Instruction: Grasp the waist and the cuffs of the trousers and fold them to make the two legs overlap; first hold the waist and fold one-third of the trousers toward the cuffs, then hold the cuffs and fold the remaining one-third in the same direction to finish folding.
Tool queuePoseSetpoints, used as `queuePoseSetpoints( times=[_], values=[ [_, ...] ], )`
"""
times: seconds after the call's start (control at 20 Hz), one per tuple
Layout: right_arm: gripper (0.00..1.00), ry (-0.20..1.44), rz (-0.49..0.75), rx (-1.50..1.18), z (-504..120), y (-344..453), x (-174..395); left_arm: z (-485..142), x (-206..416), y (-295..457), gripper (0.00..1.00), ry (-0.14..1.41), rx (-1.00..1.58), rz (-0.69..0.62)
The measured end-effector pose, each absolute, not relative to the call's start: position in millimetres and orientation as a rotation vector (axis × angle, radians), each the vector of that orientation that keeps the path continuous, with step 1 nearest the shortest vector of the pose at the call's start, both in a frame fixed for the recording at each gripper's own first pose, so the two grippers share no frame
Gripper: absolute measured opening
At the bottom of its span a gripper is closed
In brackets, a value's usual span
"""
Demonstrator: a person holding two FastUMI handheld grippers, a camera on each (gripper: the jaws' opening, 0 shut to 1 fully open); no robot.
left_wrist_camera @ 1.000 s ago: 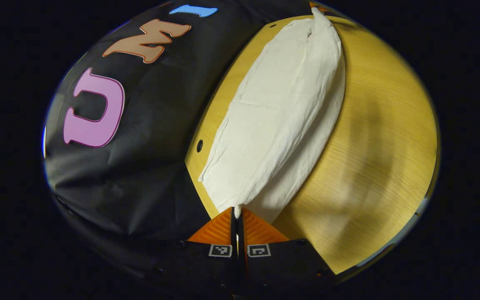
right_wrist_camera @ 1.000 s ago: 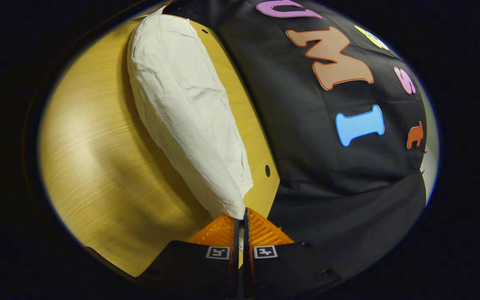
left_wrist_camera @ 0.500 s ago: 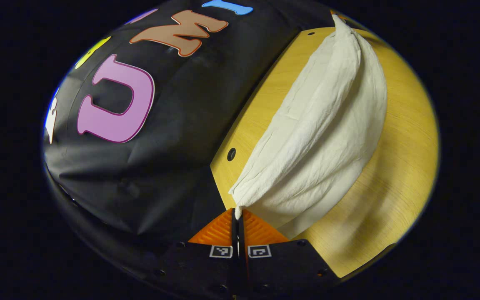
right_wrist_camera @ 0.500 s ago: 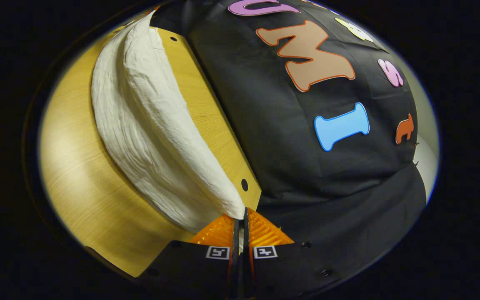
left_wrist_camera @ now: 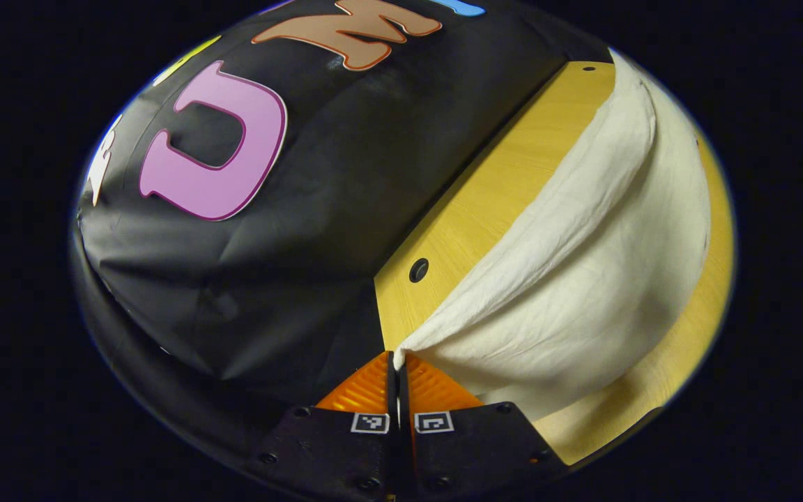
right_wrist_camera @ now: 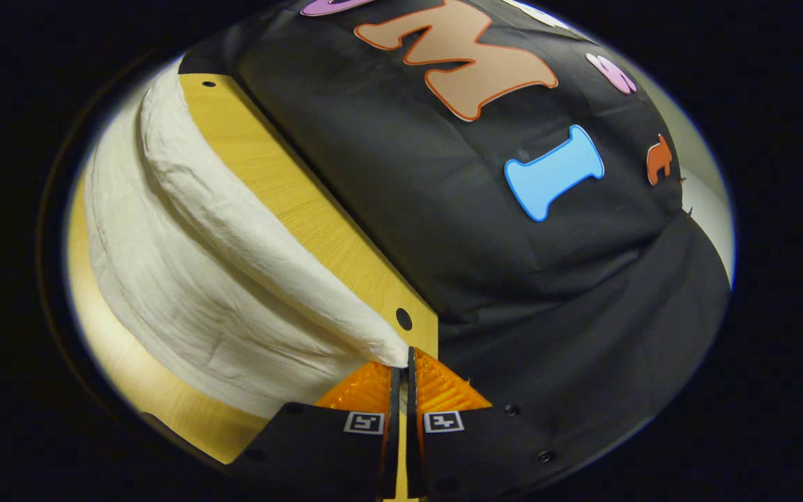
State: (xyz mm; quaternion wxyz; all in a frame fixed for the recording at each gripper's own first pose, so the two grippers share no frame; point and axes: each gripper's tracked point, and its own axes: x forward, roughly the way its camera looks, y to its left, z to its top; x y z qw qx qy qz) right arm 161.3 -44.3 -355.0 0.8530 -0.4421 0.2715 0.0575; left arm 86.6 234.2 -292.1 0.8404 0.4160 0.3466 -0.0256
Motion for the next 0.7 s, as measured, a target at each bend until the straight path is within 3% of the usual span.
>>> queuePoseSetpoints(
  times=[0.55, 0.65, 0.7],
  values=[
    [0.04, 0.676, 0.13, -0.867, -444, -33, 205, -331, 145, 224, 0.0, 0.757, 0.974, 0.001],
    [0.06, 0.701, 0.133, -0.822, -450, -30, 205, -344, 136, 222, 0.0, 0.796, 0.934, -0.004],
    [0.13, 0.712, 0.13, -0.792, -455, -31, 206, -349, 132, 218, 0.0, 0.81, 0.895, -0.009]
  ],
)
